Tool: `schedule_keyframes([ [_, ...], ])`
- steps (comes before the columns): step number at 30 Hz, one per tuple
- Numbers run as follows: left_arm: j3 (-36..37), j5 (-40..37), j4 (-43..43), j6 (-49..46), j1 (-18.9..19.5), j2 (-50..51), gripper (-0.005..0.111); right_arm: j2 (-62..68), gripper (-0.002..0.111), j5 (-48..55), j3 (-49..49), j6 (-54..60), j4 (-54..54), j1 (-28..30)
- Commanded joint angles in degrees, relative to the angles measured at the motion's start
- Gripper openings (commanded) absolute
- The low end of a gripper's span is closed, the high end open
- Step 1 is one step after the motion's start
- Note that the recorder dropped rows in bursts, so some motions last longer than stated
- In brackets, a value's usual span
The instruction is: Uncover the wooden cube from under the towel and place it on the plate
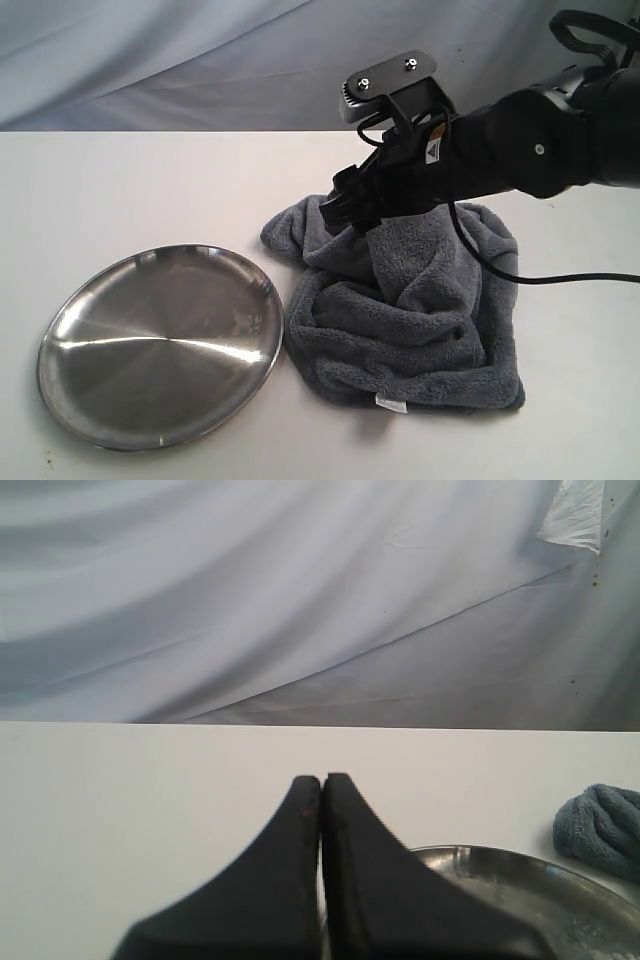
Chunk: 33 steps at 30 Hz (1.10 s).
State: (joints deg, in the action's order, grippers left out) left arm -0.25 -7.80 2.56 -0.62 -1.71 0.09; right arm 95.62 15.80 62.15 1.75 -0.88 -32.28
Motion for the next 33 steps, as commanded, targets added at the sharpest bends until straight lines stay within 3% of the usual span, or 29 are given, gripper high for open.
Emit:
schedule_keyframes([
  [1,0.25,0.03,-0.04,0.17,0.11,-0.09,0.001,-0.48,0.072,-1.99,-0.02,-0.8,-6.11,0.53],
  [8,0.25,0.03,-0.04,0.03,0.11,-0.09,0.001,2.07,0.072,-1.11,-0.02,-5.47,-6.68,4.93],
  [17,0.25,0.03,-0.04,0.13,0.11,-0.09,0.001,7.93,0.07,5.09,-0.02,-5.85,-6.68,5.06],
  [30,0.25,0.03,-0.04,0.03,0.11,-0.09,0.001,8.01,0.002,9.03,-0.02,-5.85,-6.68,5.06],
  [33,0.25,0.03,-0.04,0.03,0.11,-0.09,0.001,4.62,0.0,13.38,-0.02,-4.97,-6.43,4.83],
])
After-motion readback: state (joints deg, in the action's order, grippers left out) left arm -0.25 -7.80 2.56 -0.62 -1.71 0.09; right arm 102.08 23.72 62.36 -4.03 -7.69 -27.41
